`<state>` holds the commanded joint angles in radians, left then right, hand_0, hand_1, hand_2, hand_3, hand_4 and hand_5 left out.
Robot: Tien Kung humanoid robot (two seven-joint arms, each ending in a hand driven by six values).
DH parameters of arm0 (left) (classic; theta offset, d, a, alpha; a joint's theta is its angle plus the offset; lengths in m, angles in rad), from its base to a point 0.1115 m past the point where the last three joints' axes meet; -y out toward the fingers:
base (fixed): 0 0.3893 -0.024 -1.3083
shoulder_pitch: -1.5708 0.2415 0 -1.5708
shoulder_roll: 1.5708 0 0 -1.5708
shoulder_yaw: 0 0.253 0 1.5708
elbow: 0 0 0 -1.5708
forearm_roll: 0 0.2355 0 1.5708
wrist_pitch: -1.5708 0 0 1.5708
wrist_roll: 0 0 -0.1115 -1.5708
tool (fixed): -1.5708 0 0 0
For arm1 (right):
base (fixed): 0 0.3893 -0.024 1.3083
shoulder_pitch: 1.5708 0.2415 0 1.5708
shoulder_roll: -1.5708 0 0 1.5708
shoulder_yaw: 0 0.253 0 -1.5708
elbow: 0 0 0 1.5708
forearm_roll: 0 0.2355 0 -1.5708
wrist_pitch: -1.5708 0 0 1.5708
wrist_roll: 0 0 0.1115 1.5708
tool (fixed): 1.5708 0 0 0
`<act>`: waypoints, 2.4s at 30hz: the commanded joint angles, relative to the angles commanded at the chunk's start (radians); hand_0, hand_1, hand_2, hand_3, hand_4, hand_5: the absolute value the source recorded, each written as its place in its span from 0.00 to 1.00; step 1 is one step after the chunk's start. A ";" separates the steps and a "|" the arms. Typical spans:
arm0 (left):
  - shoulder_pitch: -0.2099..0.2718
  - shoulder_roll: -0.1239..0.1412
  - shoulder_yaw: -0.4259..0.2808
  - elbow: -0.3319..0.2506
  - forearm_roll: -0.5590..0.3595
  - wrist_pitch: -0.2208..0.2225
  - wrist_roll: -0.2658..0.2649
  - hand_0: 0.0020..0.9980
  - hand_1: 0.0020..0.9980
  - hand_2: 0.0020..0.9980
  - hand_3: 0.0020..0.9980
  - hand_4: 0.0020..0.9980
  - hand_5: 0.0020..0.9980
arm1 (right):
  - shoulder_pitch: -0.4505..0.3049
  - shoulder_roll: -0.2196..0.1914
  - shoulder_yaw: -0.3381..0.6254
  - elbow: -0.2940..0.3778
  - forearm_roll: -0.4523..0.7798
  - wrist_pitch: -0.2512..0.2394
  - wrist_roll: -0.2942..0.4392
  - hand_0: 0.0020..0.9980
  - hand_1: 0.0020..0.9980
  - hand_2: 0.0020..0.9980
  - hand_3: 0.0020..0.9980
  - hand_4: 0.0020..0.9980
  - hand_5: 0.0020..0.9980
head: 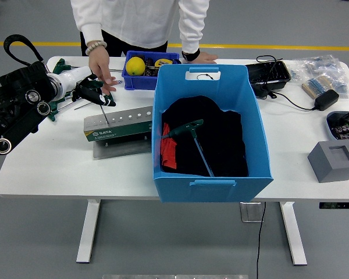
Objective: Lift tool from toolbox,place it in box,lift tool from toolbox,place it in box
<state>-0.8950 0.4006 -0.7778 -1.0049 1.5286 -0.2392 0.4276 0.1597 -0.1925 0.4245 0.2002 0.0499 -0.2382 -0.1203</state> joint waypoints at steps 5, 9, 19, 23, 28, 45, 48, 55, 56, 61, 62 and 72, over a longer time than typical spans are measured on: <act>-0.008 0.017 -0.009 -0.029 0.019 0.005 -0.022 0.08 0.00 0.00 0.06 0.83 0.50 | 0.000 0.000 -0.004 -0.001 0.006 0.001 0.001 0.65 0.63 0.70 0.55 0.78 0.67; -0.012 0.026 -0.006 -0.041 0.030 0.006 -0.030 0.08 0.00 0.00 0.06 0.83 0.50 | 0.001 -0.001 -0.002 -0.001 0.004 0.001 0.001 0.65 0.63 0.70 0.55 0.78 0.67; -0.015 0.037 -0.008 -0.062 0.039 0.016 -0.040 0.08 0.00 0.00 0.05 0.81 0.52 | 0.003 -0.002 -0.008 -0.001 0.014 0.000 0.005 0.65 0.63 0.70 0.55 0.78 0.67; -0.018 0.041 -0.007 -0.086 0.037 0.034 -0.050 0.07 0.00 0.00 0.04 0.82 0.55 | 0.003 -0.002 -0.007 -0.001 0.014 0.000 0.005 0.65 0.63 0.70 0.55 0.78 0.67; -0.018 0.046 -0.001 -0.116 0.047 0.070 -0.082 0.08 0.00 0.00 0.04 0.82 0.56 | 0.003 -0.002 -0.009 -0.001 0.016 0.000 0.005 0.65 0.63 0.70 0.55 0.78 0.67; -0.040 0.028 0.026 -0.357 0.120 0.111 -0.124 0.07 0.00 0.00 0.04 0.82 0.56 | 0.002 -0.002 -0.005 0.002 0.006 -0.003 0.003 0.65 0.63 0.70 0.55 0.78 0.67; -0.049 0.010 0.054 -0.395 0.115 0.123 -0.139 0.07 0.00 0.00 0.04 0.81 0.55 | 0.000 -0.001 -0.004 0.002 0.005 -0.003 0.003 0.65 0.63 0.70 0.55 0.78 0.67; -0.080 -0.084 0.227 -0.382 0.077 0.187 -0.230 0.09 0.00 0.00 0.04 0.79 0.52 | 0.003 -0.003 0.009 0.003 -0.021 -0.004 -0.004 0.64 0.63 0.70 0.55 0.78 0.67; -0.083 -0.095 0.247 -0.371 0.072 0.185 -0.234 0.09 0.00 0.00 0.04 0.79 0.52 | 0.003 -0.003 0.010 0.003 -0.023 -0.003 -0.005 0.64 0.63 0.70 0.55 0.78 0.67; -0.103 -0.160 0.366 -0.277 0.016 0.162 -0.251 0.21 0.13 0.20 0.29 0.78 0.51 | 0.006 -0.006 0.014 0.003 -0.029 -0.003 -0.007 0.65 0.63 0.70 0.55 0.78 0.67; -0.105 -0.170 0.383 -0.260 0.013 0.157 -0.254 0.21 0.13 0.20 0.29 0.78 0.51 | 0.007 -0.006 0.016 0.003 -0.032 -0.003 -0.007 0.65 0.63 0.70 0.55 0.78 0.67; -0.122 -0.223 0.402 -0.148 0.051 0.184 -0.291 0.44 0.51 0.66 0.62 0.89 0.58 | 0.016 -0.012 0.004 0.002 -0.023 0.000 -0.003 0.65 0.63 0.70 0.55 0.78 0.67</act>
<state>-1.0174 0.1771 -0.3763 -1.1530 1.5793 -0.0553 0.1363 0.1754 -0.2041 0.4282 0.2022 0.0265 -0.2380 -0.1236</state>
